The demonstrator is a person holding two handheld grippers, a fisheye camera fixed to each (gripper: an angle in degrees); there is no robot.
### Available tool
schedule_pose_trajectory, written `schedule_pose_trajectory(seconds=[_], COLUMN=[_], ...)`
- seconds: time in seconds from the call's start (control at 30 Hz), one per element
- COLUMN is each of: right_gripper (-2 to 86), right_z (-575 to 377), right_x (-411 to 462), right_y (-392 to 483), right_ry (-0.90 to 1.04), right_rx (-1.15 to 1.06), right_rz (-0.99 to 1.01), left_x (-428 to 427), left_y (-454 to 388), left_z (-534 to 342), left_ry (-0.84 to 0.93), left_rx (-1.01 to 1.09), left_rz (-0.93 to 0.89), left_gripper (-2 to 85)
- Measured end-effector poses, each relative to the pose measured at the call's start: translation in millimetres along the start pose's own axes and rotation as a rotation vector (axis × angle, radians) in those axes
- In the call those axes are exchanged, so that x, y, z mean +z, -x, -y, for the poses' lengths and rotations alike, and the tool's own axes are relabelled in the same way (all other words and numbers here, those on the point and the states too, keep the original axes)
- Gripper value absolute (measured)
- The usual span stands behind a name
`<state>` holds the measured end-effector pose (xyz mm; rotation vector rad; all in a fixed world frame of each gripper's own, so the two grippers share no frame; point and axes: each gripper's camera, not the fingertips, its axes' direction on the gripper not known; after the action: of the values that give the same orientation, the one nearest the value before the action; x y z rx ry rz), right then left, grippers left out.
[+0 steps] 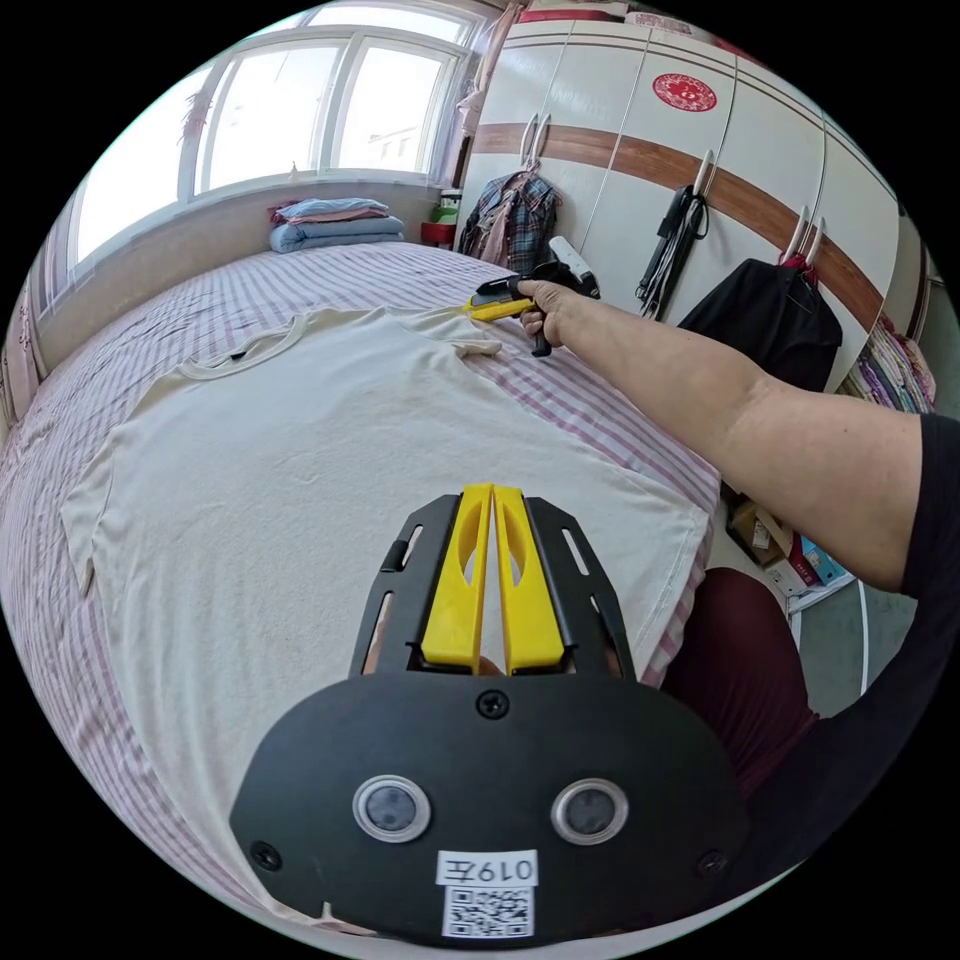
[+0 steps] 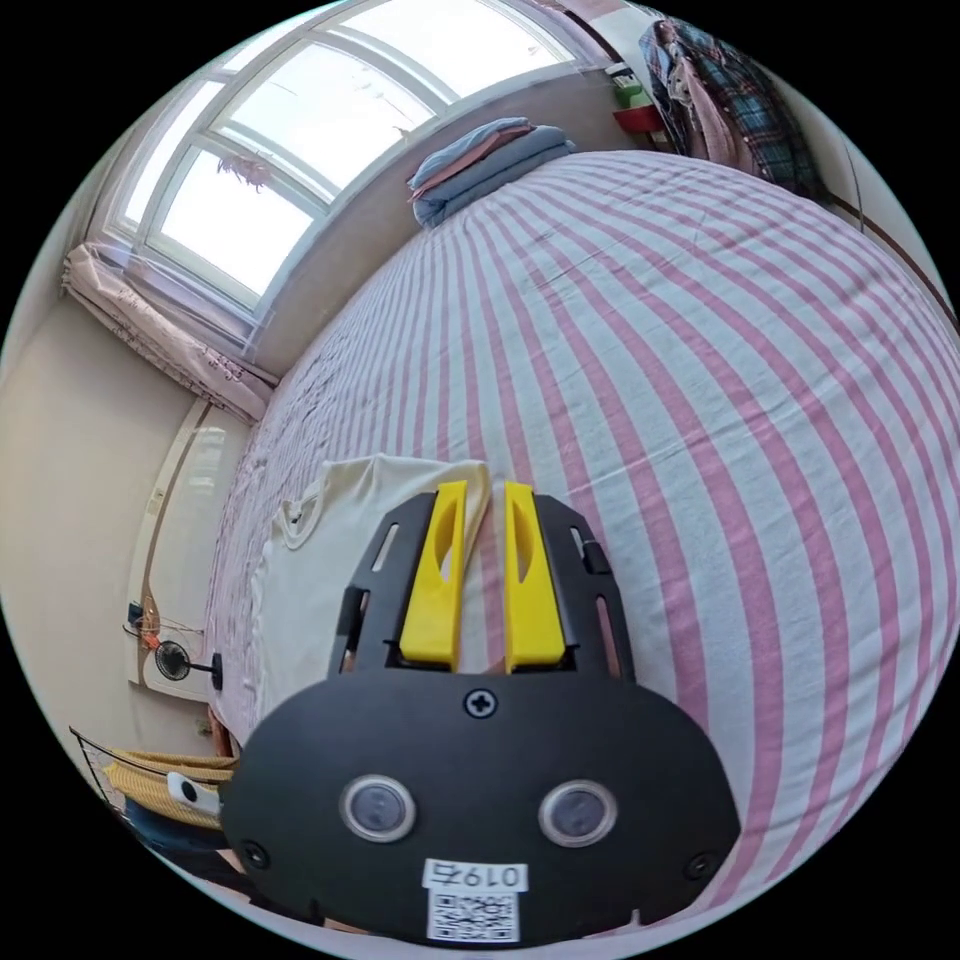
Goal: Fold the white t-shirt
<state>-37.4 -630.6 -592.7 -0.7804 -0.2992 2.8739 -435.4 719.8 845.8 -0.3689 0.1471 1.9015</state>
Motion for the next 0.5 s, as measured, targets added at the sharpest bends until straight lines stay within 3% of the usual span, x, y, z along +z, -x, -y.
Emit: schedule_pose_trajectory(seconds=[0.5], right_gripper=[5.9], right_z=[13], right_x=[15], right_y=[43], right_ry=[0.126], right_rx=[-0.062], right_rz=[-0.109], left_x=[4], left_y=[-15], left_z=[3], left_ry=[-0.008], left_rx=[-0.004], left_rz=[-0.007], left_gripper=[1.3])
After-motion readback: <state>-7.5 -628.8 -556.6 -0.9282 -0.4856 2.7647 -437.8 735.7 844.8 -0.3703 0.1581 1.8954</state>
